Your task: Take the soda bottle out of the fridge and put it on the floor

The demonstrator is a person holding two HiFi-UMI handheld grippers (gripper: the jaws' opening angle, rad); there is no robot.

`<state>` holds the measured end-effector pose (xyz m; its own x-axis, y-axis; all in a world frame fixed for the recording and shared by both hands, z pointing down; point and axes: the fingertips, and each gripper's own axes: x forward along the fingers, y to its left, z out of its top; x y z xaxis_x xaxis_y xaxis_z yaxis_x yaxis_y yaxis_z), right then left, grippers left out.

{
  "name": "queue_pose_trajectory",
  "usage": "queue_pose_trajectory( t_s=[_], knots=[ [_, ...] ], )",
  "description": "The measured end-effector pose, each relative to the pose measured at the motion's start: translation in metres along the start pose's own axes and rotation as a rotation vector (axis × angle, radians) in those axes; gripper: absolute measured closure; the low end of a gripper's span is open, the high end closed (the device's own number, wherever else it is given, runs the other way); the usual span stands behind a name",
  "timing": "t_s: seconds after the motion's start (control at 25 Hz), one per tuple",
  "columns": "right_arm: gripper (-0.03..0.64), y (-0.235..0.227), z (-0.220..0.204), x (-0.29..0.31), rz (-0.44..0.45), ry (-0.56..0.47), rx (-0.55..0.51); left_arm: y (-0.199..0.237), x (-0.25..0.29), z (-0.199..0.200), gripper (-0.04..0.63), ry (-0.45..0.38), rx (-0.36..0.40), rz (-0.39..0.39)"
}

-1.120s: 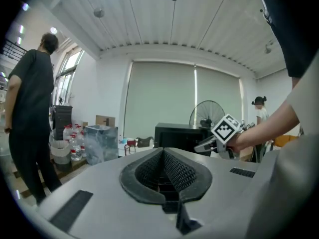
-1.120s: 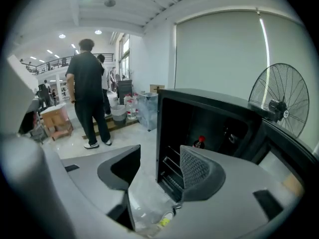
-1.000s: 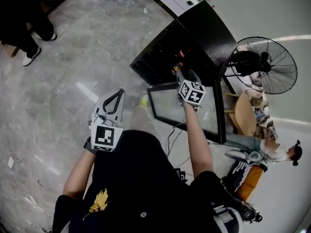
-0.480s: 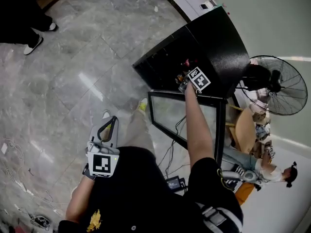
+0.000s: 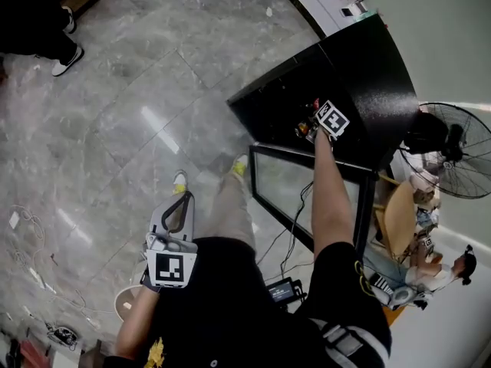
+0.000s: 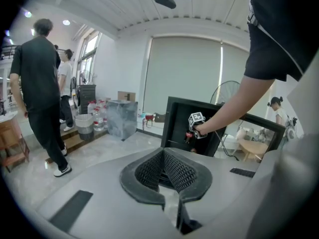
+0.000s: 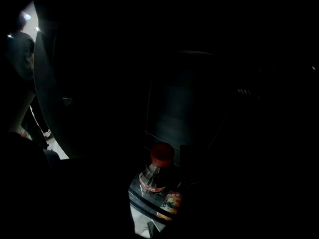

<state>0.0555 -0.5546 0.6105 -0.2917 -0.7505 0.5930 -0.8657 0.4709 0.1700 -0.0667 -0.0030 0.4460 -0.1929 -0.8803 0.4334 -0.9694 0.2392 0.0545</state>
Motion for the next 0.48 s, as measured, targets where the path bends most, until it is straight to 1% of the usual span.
queue_pose_trajectory(
  t_s=[0.08,0.12,0.24,0.36,0.48],
  knots=[
    [0.406,0.0,-0.001,0.003,-0.002,0.008,-0.012,-0.001,0.001,-0.003,0.577,0.007,-0.007,0.0],
    [0.467,0.0,-0.001,0.004,0.0,0.01,-0.019,-0.001,0.002,-0.003,0.577,0.008,-0.007,-0.001],
    [0.477,0.006,0.0,0.001,0.026,0.014,-0.037,0.0,0.002,-0.002,0.577,0.0,0.002,-0.007],
    [0.48,0.017,-0.002,-0.011,0.053,0.039,-0.106,0.0,0.0,-0.001,0.577,0.003,0.015,-0.022],
    [0.482,0.027,-0.009,-0.02,0.074,0.062,-0.172,0.002,-0.003,0.002,0.577,-0.002,0.013,-0.025]
  ],
)
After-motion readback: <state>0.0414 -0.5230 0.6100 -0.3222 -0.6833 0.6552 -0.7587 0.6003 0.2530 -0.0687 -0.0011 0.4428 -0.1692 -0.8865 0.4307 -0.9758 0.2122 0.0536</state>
